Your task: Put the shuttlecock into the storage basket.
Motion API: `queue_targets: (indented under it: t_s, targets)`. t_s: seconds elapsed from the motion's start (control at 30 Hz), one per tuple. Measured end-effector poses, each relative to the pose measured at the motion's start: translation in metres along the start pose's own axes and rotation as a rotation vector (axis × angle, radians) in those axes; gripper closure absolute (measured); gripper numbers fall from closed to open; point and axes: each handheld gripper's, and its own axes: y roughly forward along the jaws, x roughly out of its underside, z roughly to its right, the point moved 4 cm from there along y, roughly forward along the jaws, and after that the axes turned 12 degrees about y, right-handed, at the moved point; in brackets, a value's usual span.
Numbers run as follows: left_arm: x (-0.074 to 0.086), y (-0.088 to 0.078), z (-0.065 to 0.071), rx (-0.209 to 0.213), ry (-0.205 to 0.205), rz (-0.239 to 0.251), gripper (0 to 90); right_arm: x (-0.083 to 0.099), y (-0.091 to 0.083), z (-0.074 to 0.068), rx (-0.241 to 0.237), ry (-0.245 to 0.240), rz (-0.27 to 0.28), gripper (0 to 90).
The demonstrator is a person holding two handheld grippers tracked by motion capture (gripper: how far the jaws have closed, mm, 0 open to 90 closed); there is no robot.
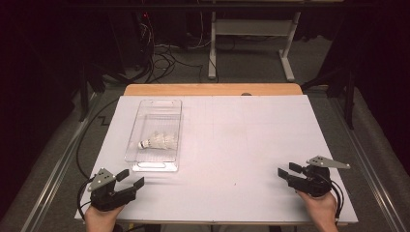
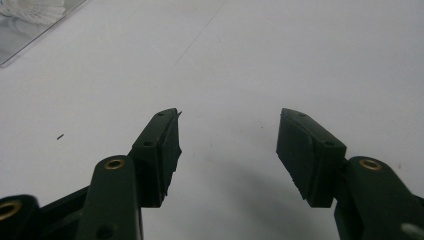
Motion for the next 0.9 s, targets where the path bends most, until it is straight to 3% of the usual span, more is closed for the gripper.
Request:
queue_targets:
  t_s: [0.9]
  targets:
    - [0.0, -0.001, -0.001, -0.002, -0.001, 0.003, 32.1, 0.009, -0.014, 0.013, 0.017, 0.031, 0.031, 42.1]
